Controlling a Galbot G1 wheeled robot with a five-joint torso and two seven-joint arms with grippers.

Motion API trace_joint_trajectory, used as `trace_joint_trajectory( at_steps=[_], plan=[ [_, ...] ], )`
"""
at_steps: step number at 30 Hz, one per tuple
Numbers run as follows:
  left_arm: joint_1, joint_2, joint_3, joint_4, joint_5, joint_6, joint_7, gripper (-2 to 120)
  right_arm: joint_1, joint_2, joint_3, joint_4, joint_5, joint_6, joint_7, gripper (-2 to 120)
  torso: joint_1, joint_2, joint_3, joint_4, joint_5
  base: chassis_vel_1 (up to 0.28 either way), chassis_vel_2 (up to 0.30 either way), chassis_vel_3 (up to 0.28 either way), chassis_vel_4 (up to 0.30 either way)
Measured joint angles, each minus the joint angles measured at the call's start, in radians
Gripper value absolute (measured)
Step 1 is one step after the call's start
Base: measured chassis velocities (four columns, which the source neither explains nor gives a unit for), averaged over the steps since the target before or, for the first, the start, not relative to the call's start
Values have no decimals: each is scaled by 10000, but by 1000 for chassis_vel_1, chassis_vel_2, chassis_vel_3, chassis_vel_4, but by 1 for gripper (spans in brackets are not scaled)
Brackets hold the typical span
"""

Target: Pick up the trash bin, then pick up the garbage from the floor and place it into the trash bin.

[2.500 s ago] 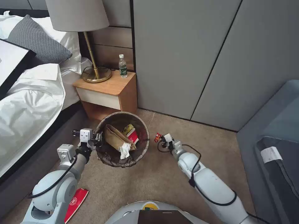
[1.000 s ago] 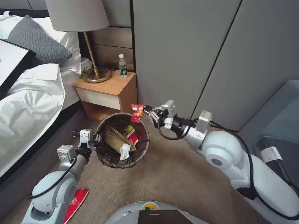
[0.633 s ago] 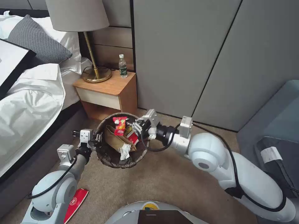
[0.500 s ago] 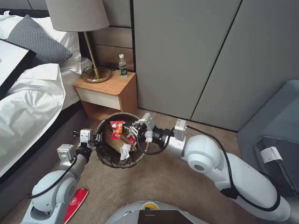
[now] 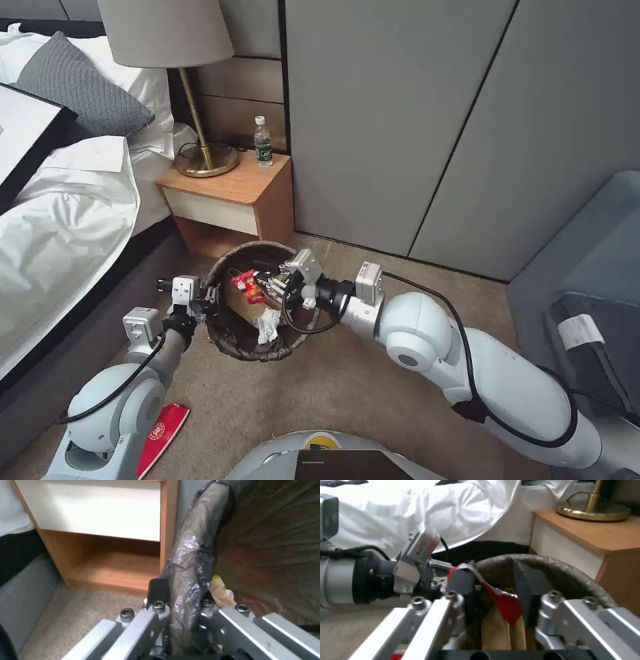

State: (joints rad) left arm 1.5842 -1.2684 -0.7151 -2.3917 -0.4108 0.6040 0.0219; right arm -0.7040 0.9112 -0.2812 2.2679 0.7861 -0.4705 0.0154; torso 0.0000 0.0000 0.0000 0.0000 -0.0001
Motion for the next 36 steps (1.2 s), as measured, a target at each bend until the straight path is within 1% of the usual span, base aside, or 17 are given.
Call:
trace_joint_trajectory(
  at_steps=[1,2,5,6,7,10,11,12,16,17,19,24,36],
  plan=[
    [-3,0,0,0,-3,11,2,2,14,19,-33,-11,-83,9,-7,35,0,0,0,0,0,0,0,0,0],
    [-3,0,0,0,-3,11,2,2,14,19,-33,-11,-83,9,-7,35,0,0,0,0,0,0,0,0,0],
    [-5,-13,3,-3,-4,21,5,2,73,85,-104,-39,-159,22,-4,48,0,0,0,0,0,0,0,0,0],
    [-5,-13,3,-3,-4,21,5,2,73,85,-104,-39,-159,22,-4,48,0,0,0,0,0,0,0,0,0],
    [-6,-18,5,-4,-4,22,6,2,90,101,-118,-42,-177,23,-4,51,0,0,0,0,0,0,0,0,0],
    [-7,-32,20,-7,-4,24,10,2,124,135,-135,-12,-194,25,7,66,0,0,0,0,0,0,0,0,0],
    [-8,-35,26,-11,-3,24,11,2,125,134,-136,-6,-195,25,9,69,0,0,0,0,0,0,0,0,0],
    [-8,-35,26,-11,-3,24,11,2,125,134,-136,-6,-195,25,9,69,0,0,0,0,0,0,0,0,0],
    [1,-43,37,-39,2,24,16,2,123,108,-120,53,-197,32,31,88,0,0,0,0,0,0,0,0,0],
    [1,-43,37,-39,2,24,16,2,123,108,-120,53,-197,32,31,88,0,0,0,0,0,0,0,0,0],
    [6,-45,38,-43,3,24,18,2,123,94,-110,64,-197,35,35,96,0,0,0,0,0,0,0,0,0],
    [16,-68,40,-76,4,25,19,2,135,40,-77,65,-194,43,35,100,0,0,0,0,1,0,0,0,0],
    [8,-113,85,-75,41,23,30,2,121,-32,38,248,-113,51,58,100,0,0,0,0,1,0,0,0,0]
  ],
)
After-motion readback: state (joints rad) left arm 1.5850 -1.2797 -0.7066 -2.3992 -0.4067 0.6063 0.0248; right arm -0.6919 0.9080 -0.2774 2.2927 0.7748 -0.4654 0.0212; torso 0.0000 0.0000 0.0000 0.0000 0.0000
